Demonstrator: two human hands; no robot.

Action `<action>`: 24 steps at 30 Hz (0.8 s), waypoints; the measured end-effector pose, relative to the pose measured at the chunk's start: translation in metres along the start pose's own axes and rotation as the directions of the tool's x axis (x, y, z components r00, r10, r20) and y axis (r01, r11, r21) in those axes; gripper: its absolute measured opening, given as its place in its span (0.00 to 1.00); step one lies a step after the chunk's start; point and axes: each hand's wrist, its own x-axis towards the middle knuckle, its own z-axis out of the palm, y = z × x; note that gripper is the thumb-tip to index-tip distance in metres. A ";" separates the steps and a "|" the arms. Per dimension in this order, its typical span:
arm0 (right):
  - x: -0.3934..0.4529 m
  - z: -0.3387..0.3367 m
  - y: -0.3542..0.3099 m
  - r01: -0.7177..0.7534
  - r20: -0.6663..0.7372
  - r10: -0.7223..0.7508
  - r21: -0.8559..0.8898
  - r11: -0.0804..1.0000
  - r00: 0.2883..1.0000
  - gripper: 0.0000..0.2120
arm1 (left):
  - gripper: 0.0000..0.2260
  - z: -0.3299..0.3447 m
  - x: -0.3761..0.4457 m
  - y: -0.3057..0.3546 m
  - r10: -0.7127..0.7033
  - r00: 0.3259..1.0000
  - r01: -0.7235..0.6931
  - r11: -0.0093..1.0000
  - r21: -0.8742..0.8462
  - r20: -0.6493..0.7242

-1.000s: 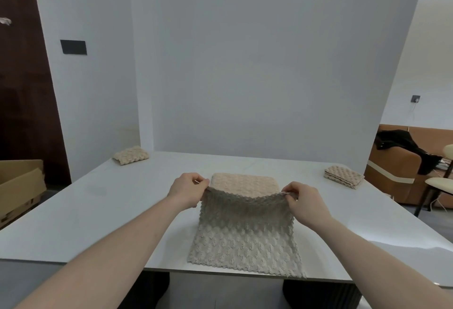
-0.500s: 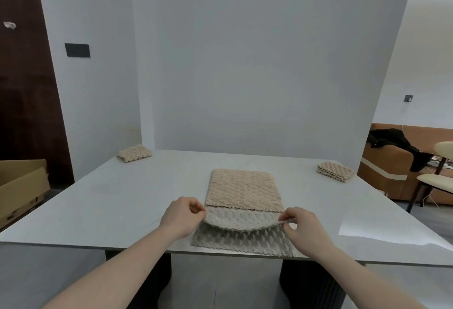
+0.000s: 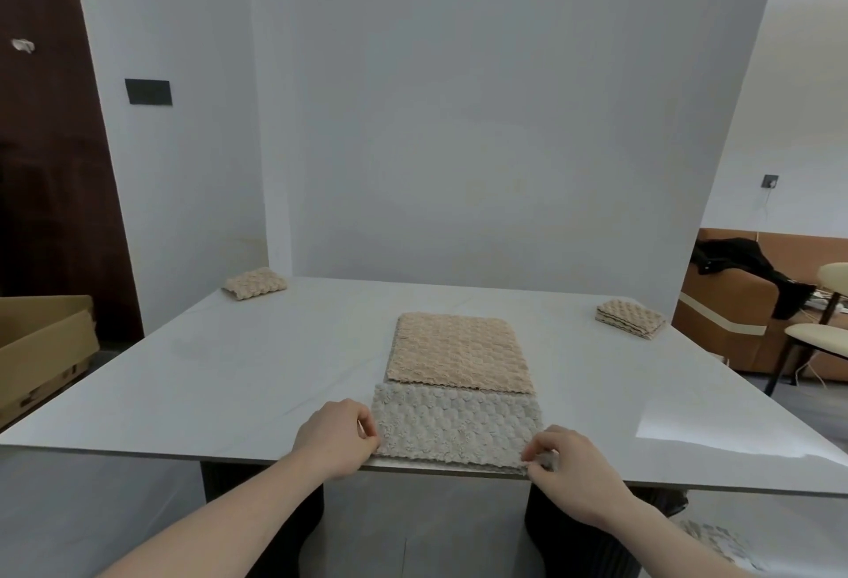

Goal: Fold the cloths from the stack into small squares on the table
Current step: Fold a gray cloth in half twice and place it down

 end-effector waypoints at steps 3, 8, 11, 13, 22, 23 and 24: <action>0.007 -0.001 -0.002 -0.020 -0.074 0.026 0.084 0.996 0.997 0.05 | 0.03 -0.004 0.001 0.007 0.021 0.998 -0.019 0.999 0.030 -0.053; 0.028 0.005 0.002 -0.052 -0.133 0.061 0.068 0.996 0.989 0.08 | 0.09 0.003 0.007 0.036 0.172 0.979 -0.172 0.985 0.007 -0.107; 0.042 0.010 0.001 -0.091 -0.094 0.089 -0.025 0.996 0.992 0.19 | 0.16 0.017 0.013 0.055 0.308 0.951 -0.304 0.950 0.076 -0.038; 0.048 0.011 -0.001 -0.110 -0.073 0.106 -0.046 0.993 0.992 0.25 | 0.20 0.025 0.016 0.066 0.332 0.943 -0.332 0.939 0.092 0.012; 0.063 0.026 -0.006 -0.107 0.022 0.111 -0.116 0.987 0.994 0.33 | 0.29 0.044 0.030 0.095 0.381 0.911 -0.406 0.897 0.176 0.160; 0.062 0.030 -0.007 -0.108 0.041 0.114 -0.127 0.986 0.993 0.33 | 0.30 0.047 0.031 0.096 0.390 0.904 -0.420 0.887 0.194 0.175; 0.060 0.034 -0.007 -0.111 0.055 0.119 -0.140 0.984 0.991 0.33 | 0.30 0.051 0.032 0.097 0.391 0.899 -0.428 0.879 0.210 0.196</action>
